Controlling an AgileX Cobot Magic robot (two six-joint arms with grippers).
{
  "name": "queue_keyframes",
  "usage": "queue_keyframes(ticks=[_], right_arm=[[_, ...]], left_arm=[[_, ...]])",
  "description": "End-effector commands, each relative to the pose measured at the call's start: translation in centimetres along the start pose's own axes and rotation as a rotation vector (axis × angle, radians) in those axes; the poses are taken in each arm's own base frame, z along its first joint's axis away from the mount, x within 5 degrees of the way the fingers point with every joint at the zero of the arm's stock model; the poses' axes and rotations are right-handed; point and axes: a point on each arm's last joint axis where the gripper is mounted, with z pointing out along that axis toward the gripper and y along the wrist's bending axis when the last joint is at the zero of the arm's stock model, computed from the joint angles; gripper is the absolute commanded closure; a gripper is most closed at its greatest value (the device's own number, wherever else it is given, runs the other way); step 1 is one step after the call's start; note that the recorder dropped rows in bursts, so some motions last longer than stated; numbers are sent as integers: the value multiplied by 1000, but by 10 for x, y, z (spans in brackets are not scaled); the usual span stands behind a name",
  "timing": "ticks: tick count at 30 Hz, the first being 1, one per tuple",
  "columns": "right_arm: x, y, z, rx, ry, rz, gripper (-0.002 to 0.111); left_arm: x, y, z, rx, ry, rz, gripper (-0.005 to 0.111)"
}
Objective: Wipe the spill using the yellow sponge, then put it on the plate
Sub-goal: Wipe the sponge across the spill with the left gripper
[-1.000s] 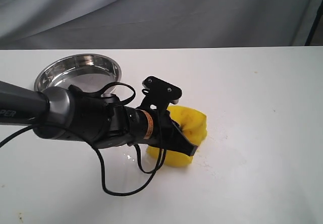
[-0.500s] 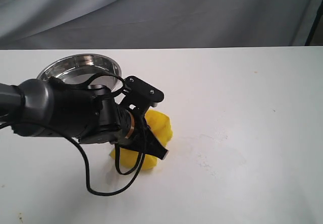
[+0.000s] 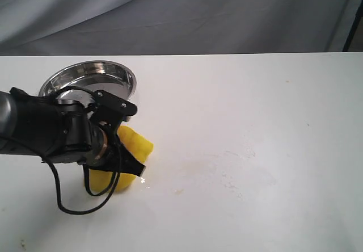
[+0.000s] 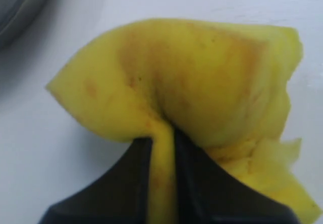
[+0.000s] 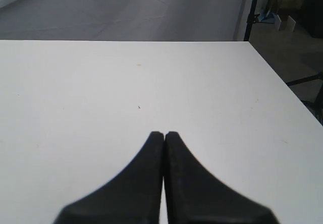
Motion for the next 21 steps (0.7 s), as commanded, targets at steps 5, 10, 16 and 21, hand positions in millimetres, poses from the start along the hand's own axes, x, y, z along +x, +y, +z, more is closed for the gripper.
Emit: queue_keyframes(ticks=[5,10,16,21], right_arm=[[1,0,0,-2,-5,-7,108],[1,0,0,-2,-5,-7,108],[1,0,0,-2,-5,-7,108],[1,0,0,-2,-5,-5,108]], left_arm=[[25,41,17,-156,150,-77,107],[22,47,16,-215,117,-98,107],[20,50,13,-232,90,-105,107],[22,55,-11,-226,13,-127,107]])
